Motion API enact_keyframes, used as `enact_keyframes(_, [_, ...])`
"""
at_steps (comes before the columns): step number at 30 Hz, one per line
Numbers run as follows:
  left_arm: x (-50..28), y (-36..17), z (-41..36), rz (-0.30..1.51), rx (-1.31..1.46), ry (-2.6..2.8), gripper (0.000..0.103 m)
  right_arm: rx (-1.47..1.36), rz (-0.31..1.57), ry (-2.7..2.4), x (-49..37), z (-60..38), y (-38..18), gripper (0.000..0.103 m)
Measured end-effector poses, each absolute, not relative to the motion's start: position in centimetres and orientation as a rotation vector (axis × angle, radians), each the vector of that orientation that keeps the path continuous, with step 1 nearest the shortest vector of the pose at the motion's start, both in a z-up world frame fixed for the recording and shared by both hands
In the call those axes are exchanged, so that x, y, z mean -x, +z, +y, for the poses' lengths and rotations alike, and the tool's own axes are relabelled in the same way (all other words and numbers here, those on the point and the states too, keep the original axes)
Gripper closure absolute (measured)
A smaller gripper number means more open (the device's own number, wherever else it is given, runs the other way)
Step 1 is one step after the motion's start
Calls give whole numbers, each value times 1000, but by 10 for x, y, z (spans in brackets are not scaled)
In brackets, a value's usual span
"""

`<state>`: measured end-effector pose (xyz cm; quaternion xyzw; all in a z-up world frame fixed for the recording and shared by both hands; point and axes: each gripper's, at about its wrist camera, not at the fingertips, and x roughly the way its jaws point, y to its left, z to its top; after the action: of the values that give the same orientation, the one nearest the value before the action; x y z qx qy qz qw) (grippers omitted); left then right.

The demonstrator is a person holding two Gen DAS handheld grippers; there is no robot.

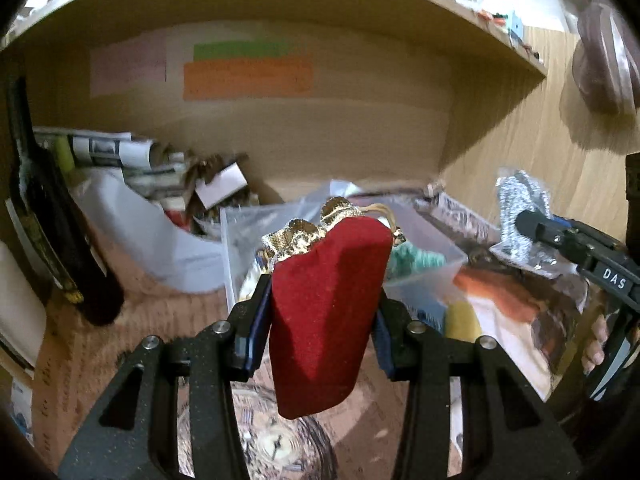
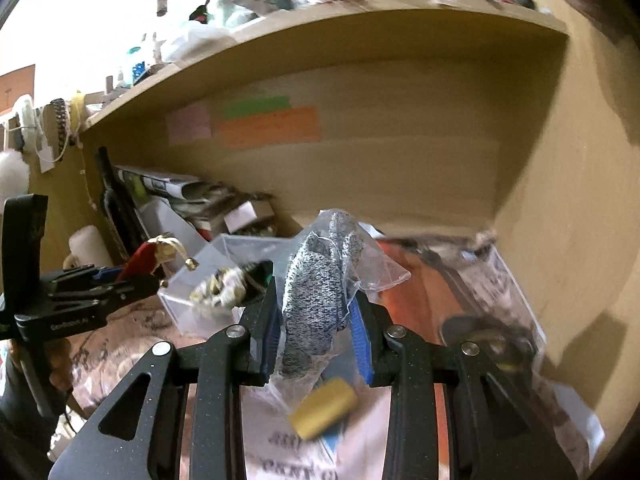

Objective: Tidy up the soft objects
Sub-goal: 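Carry the bagged grey item and red pouch into the box and release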

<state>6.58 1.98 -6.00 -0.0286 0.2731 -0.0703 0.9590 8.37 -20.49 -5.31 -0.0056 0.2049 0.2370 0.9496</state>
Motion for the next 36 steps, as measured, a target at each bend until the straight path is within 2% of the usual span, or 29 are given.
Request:
enact_keyframes(8, [-96, -54, 26, 552, 46, -114, 59, 54, 432, 572, -116, -165, -53, 74])
enact_keyframes(30, [-176, -112, 34, 755, 59, -132, 58, 176, 718, 645, -188, -102, -111, 73])
enact_keyframes(36, [-178, -115, 32, 751, 44, -123, 48, 174, 760, 645, -191, -105, -117, 65])
